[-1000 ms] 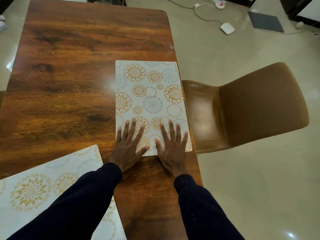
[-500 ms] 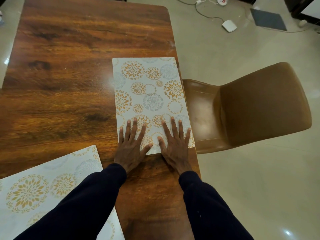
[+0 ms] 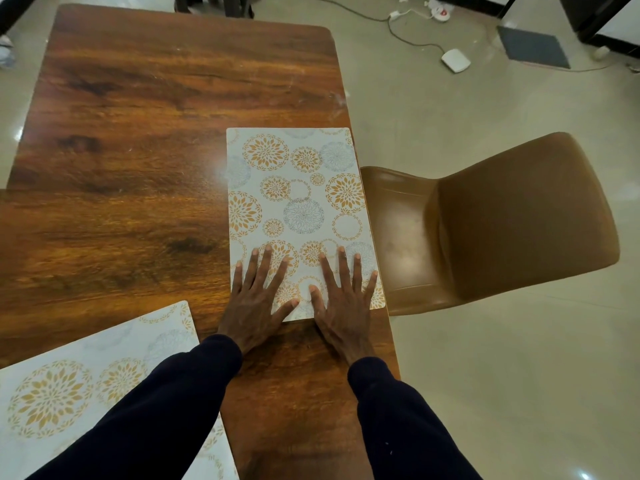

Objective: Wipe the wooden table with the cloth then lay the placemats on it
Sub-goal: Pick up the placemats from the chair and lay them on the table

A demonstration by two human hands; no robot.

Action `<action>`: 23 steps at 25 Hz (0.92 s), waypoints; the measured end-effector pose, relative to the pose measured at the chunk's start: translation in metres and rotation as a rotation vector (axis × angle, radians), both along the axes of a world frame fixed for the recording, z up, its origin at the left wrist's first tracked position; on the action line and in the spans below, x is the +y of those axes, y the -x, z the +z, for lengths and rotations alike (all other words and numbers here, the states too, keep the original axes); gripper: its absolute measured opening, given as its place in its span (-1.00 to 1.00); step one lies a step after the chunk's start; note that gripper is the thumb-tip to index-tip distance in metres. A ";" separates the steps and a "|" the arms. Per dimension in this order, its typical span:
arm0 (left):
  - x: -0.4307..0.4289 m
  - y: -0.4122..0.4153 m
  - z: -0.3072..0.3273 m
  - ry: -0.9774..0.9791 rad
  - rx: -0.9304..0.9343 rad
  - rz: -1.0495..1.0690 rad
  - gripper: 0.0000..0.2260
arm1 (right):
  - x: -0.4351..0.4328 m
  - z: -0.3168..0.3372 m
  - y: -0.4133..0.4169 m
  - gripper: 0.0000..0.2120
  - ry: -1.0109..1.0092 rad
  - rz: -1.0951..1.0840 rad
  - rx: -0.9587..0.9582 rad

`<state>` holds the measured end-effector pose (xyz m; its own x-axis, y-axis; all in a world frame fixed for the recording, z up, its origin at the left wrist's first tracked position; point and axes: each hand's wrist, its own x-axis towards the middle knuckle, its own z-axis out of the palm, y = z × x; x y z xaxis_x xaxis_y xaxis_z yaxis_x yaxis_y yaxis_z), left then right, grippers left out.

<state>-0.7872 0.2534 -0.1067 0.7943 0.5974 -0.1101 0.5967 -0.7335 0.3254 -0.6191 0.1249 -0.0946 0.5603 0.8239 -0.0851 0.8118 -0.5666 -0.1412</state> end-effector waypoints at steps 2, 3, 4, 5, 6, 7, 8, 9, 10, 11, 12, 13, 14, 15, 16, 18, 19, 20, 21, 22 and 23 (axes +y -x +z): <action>0.000 0.000 -0.001 -0.002 0.003 0.001 -0.26 | 0.000 0.000 0.000 -0.35 0.005 0.001 -0.005; 0.000 0.000 -0.001 -0.001 0.004 0.001 -0.26 | 0.000 -0.001 0.001 -0.35 0.010 0.000 -0.006; 0.000 0.000 -0.002 0.001 0.005 0.001 -0.26 | 0.000 0.000 0.001 -0.35 0.013 -0.003 -0.004; 0.001 0.001 -0.002 0.001 0.003 0.000 -0.26 | 0.000 0.000 0.002 -0.35 0.015 -0.006 -0.002; 0.001 0.001 -0.002 0.003 0.002 -0.002 -0.26 | 0.001 0.000 0.003 -0.35 0.019 -0.006 -0.004; 0.001 0.001 -0.002 0.006 0.002 -0.004 -0.26 | 0.000 0.000 0.004 -0.35 0.024 -0.010 -0.005; 0.002 0.001 -0.002 0.010 0.006 -0.009 -0.25 | 0.000 0.001 0.005 -0.35 0.029 -0.013 -0.007; 0.002 0.001 -0.002 0.011 0.013 -0.014 -0.25 | 0.000 0.000 0.006 -0.35 0.029 -0.015 -0.006; 0.002 0.001 -0.002 0.009 0.021 -0.016 -0.25 | 0.000 0.001 0.006 -0.35 0.032 -0.019 -0.007; 0.003 0.001 -0.002 0.008 0.022 -0.015 -0.25 | 0.000 0.001 0.006 -0.35 0.032 -0.020 -0.007; 0.003 0.002 -0.001 0.006 0.020 -0.014 -0.26 | 0.000 0.001 0.006 -0.35 0.032 -0.020 -0.009; 0.002 0.002 -0.001 0.002 0.015 -0.012 -0.26 | 0.000 0.001 0.006 -0.35 0.030 -0.019 -0.012; 0.001 0.002 -0.002 -0.001 0.013 -0.013 -0.25 | 0.000 0.000 0.006 -0.35 0.025 -0.017 -0.013; 0.001 0.002 -0.002 0.000 0.016 -0.016 -0.25 | 0.000 -0.001 0.005 -0.35 0.020 -0.014 -0.008; 0.001 0.001 -0.003 -0.001 0.017 -0.016 -0.25 | 0.000 -0.002 0.005 -0.35 0.017 -0.016 -0.009; 0.002 0.001 -0.004 0.000 0.016 -0.020 -0.25 | 0.000 -0.003 0.004 -0.35 0.031 -0.003 -0.023; 0.003 0.001 -0.004 0.011 0.011 -0.028 -0.25 | 0.000 -0.002 0.003 -0.35 0.040 0.005 -0.017; 0.003 0.005 -0.003 0.019 0.000 -0.037 -0.26 | -0.002 -0.001 0.004 -0.36 0.038 0.010 -0.006; 0.001 0.011 -0.002 0.013 -0.014 -0.040 -0.27 | -0.004 -0.001 0.006 -0.36 0.032 0.019 0.005; -0.004 0.020 -0.001 0.002 -0.037 -0.033 -0.28 | -0.007 -0.001 0.008 -0.37 0.022 0.030 0.016; -0.011 0.031 0.001 -0.003 -0.065 -0.015 -0.31 | -0.012 -0.001 0.010 -0.38 0.016 0.035 0.032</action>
<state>-0.8183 0.2421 -0.1056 0.8085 0.5857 -0.0563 0.5635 -0.7431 0.3610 -0.6287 0.1132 -0.0952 0.5282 0.8412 -0.1158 0.8261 -0.5406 -0.1589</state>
